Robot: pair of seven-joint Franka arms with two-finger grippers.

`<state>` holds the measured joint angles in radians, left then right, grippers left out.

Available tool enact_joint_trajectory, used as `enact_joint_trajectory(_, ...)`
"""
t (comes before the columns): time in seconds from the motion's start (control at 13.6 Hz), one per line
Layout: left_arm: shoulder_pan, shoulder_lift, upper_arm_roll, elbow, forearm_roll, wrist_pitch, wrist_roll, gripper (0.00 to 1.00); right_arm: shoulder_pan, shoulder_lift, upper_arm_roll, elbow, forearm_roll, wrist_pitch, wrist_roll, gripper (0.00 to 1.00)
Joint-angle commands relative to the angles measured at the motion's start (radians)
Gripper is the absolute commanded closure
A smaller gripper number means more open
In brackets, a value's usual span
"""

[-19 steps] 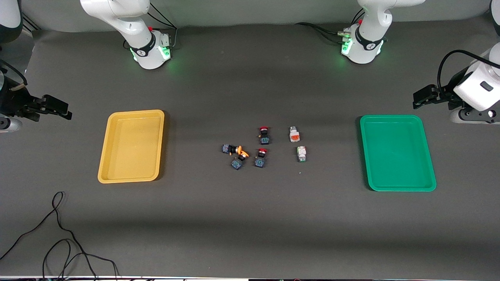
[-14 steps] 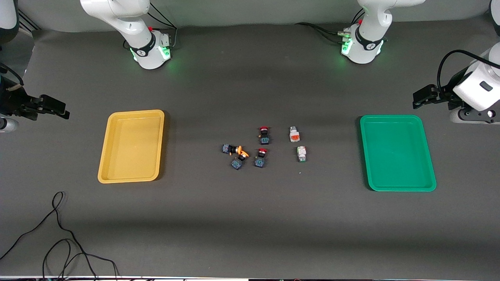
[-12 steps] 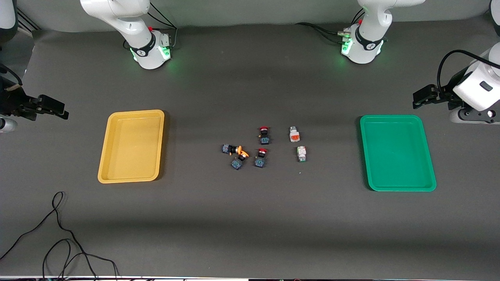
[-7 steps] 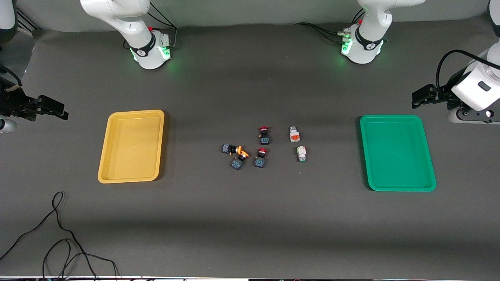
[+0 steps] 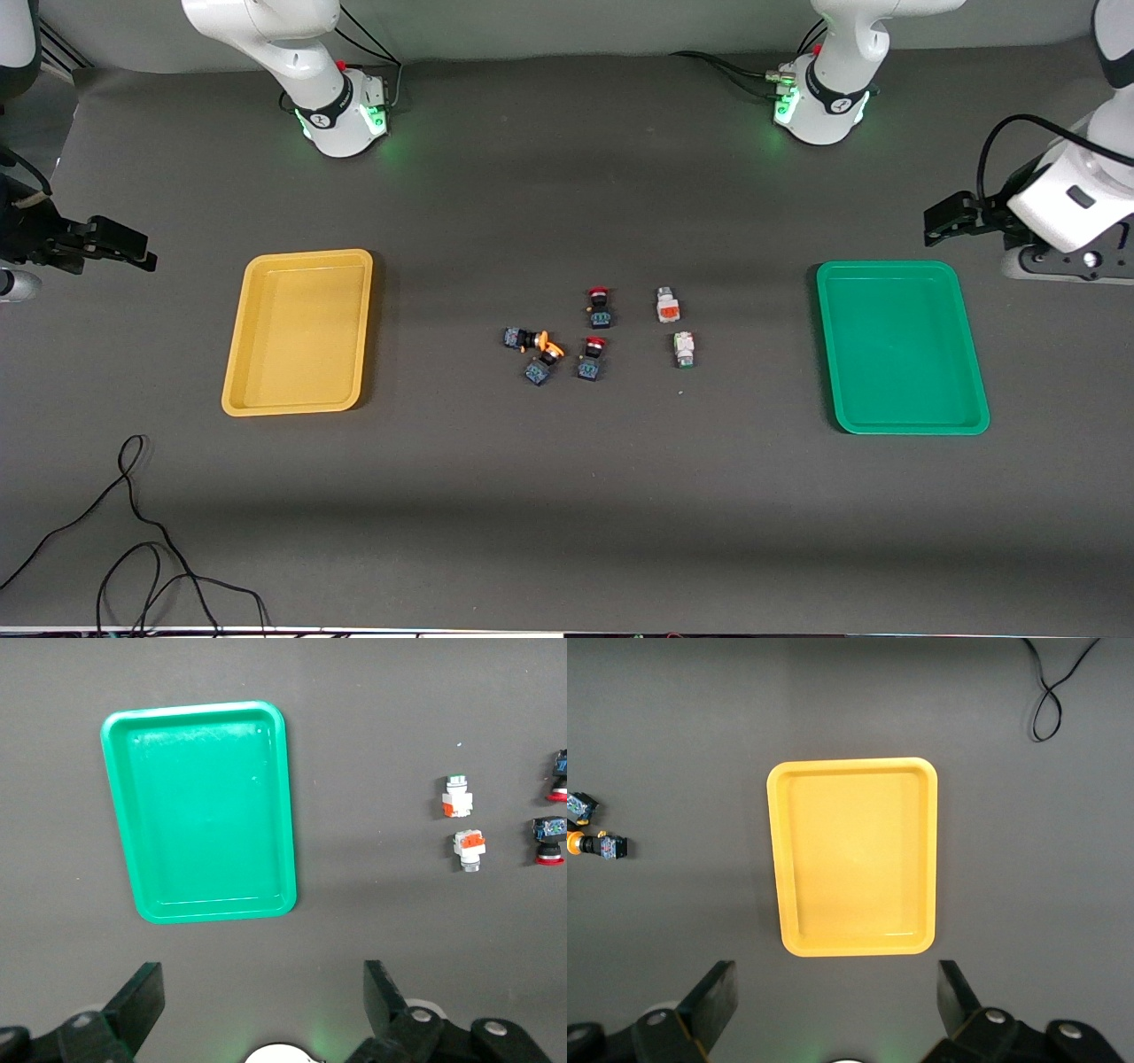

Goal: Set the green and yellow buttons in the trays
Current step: 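Move the left gripper over the white green-capped button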

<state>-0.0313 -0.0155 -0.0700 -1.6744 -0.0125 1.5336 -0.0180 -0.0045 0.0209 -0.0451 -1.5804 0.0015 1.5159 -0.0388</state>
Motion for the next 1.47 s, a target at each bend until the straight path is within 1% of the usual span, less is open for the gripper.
enact_joint_trajectory(0.0, -0.064, -0.008, 0.012, -0.047, 0.008, 0.04, -0.054, 0.0, 0.011, 0.017, -0.012, 0.036, 0.009, -0.029, 0.013, 0.0)
enact_joint_trajectory(0.22, -0.131, -0.004, 0.01, -0.088, 0.0, 0.082, -0.146, 0.0, 0.011, 0.017, -0.012, 0.036, 0.006, -0.033, 0.016, 0.0)
enact_joint_trajectory(0.37, -0.197, -0.004, 0.01, -0.088, -0.006, 0.1, -0.233, 0.0, 0.006, 0.017, -0.012, 0.034, 0.006, -0.034, 0.01, 0.0)
enact_joint_trajectory(0.59, -0.324, 0.015, 0.01, -0.09, -0.006, 0.141, -0.406, 0.0, 0.012, 0.017, -0.012, 0.034, 0.006, -0.034, 0.017, 0.0)
enact_joint_trajectory(0.96, -0.476, 0.058, 0.006, -0.09, -0.009, 0.238, -0.666, 0.0, 0.003, 0.017, -0.015, 0.033, 0.011, -0.066, 0.016, 0.0)
enact_joint_trajectory(1.11, -0.504, 0.078, 0.006, -0.093, -0.009, 0.261, -0.695, 0.0, 0.003, 0.016, -0.015, 0.033, 0.009, -0.068, 0.014, 0.0)
enact_joint_trajectory(1.25, -0.509, 0.091, 0.004, -0.114, -0.014, 0.302, -0.717, 0.0, 0.003, 0.017, -0.015, 0.033, 0.009, -0.068, 0.005, 0.0)
enact_joint_trajectory(1.4, -0.53, 0.109, 0.004, -0.18, -0.018, 0.403, -0.724, 0.0, 0.003, 0.017, -0.015, 0.033, 0.006, -0.068, 0.005, 0.0)
